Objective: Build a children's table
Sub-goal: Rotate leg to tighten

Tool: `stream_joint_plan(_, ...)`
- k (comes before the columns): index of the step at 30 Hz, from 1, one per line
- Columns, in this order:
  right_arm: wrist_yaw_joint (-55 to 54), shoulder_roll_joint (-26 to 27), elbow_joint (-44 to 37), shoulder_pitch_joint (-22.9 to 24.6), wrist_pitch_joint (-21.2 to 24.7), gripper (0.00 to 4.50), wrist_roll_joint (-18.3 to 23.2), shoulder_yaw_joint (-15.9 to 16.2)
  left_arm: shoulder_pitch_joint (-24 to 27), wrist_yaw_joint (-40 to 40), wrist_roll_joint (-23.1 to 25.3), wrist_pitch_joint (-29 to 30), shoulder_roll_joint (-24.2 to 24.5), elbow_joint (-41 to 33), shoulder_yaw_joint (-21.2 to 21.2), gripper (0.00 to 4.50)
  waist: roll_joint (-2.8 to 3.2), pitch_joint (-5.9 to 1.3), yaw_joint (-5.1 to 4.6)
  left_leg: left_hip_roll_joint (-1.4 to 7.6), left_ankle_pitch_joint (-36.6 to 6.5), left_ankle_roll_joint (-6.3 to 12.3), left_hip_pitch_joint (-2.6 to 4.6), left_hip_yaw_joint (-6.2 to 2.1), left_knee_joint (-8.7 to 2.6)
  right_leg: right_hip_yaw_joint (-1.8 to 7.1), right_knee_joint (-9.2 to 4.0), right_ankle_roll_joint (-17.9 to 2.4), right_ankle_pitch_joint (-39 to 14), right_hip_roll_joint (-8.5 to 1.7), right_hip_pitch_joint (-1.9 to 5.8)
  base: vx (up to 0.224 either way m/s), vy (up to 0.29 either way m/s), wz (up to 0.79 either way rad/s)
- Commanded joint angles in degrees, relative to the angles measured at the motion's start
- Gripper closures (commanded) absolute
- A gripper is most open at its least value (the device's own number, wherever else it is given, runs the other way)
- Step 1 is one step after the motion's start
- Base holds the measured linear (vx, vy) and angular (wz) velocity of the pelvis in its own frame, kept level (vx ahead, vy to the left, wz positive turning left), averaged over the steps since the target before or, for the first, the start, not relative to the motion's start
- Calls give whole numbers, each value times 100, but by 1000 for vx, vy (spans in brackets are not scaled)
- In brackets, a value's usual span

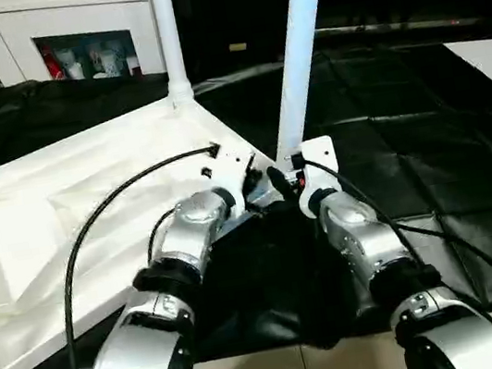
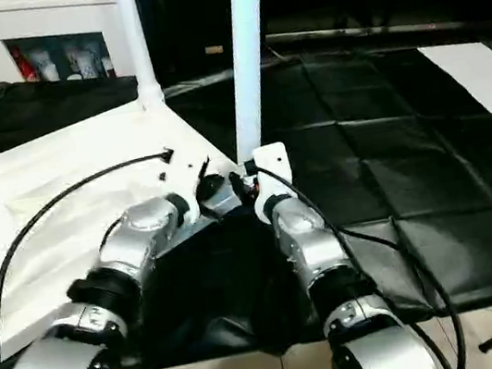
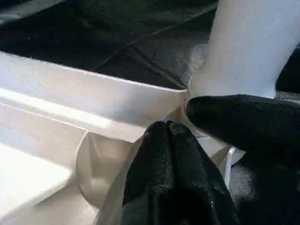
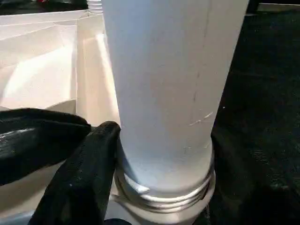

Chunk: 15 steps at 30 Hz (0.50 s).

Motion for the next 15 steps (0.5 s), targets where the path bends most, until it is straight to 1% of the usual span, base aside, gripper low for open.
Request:
stream_joint_plan(1,64,-35,101,-80,-97,113,-14,-20,-32,-289,-76,-129,-13,-60,-28,450,9,-436,57,79,-908,334,-24,8,-375,285,-386,-958,-1556,-329,373,0,0,0)
stream_joint_plan(2,83,-74,91,-81,-151,106,-19,-46,-25,-395,-129,-177,30,-108,-2,450,19,-437,58,83,-922,330,-19,8,-376,286,-387,-978,-1538,-328,371,0,0,0)
stream_joint_plan(3,187,-118,28,-58,-182,92,26,-88,-4,-514,-156,-187,105,-185,-6,450,2,-440,70,87,-915,335,-19,10,-377,292,-369,-1042,-1420,-329,380,0,0,0)
stream_joint_plan(4,224,-134,-4,-45,-185,92,40,-97,14,-575,-154,-170,148,-232,-22,450,5,-439,79,94,-912,340,-17,5,-380,290,-357,-1062,-1394,-338,385,0,0,0)
stream_joint_plan(5,333,-168,-88,-5,-174,73,80,-112,62,-759,-162,-109,253,-342,-60,416,11,-442,77,98,-904,350,-14,6,-378,291,-351,-1077,-1336,-334,380,0,0,0)
stream_joint_plan(6,476,-220,-228,71,-144,73,102,-88,143,-1058,-232,41,374,-526,-87,416,0,-438,80,95,-905,369,-18,7,-379,291,-351,-1087,-1325,-336,389,0,0,0)
stream_joint_plan(7,499,-230,-252,85,-143,68,101,-81,155,-1111,-249,68,389,-555,-87,407,22,-436,94,110,-899,366,-13,3,-386,294,-340,-1109,-1309,-346,391,0,0,0)
stream_joint_plan(8,566,-293,-399,171,-127,52,81,-46,228,-1425,-323,190,475,-741,-126,405,38,-437,103,117,-850,356,6,10,-383,300,-326,-1158,-1204,-339,375,0,0,0)
stream_joint_plan(10,602,-328,-483,218,-105,32,80,-29,253,-1542,-329,241,513,-814,-149,382,38,-436,114,117,-824,342,15,18,-385,307,-315,-1188,-1112,-329,373,0,0,0)
stream_joint_plan(11,653,-421,-697,326,-84,32,64,-2,269,-1695,-318,308,580,-888,-185,382,66,-424,129,112,-863,319,18,17,-396,307,-322,-1190,-1088,-323,374,0,0,0)
stream_joint_plan(12,731,-477,-832,388,-50,18,85,4,251,-1704,-301,318,596,-862,-176,366,69,-434,136,112,-895,307,38,23,-392,309,-322,-1191,-1049,-315,368,0,0,0)
stream_joint_plan(13,769,-510,-903,421,-38,18,86,3,239,-1726,-306,346,601,-843,-173,366,67,-437,143,116,-910,294,45,22,-391,312,-315,-1206,-1030,-319,365,0,0,0)
stream_joint_plan(14,849,-610,-1117,521,-4,3,77,2,203,-1796,-286,357,620,-763,-196,362,59,-431,140,111,-940,294,35,23,-395,309,-318,-1208,-1052,-313,372,0,0,0)
stream_joint_plan(15,868,-630,-1161,542,11,0,78,0,198,-1806,-283,364,623,-750,-203,351,63,-416,156,110,-1052,253,26,15,-409,307,-347,-1115,-1278,-322,384,0,0,0)
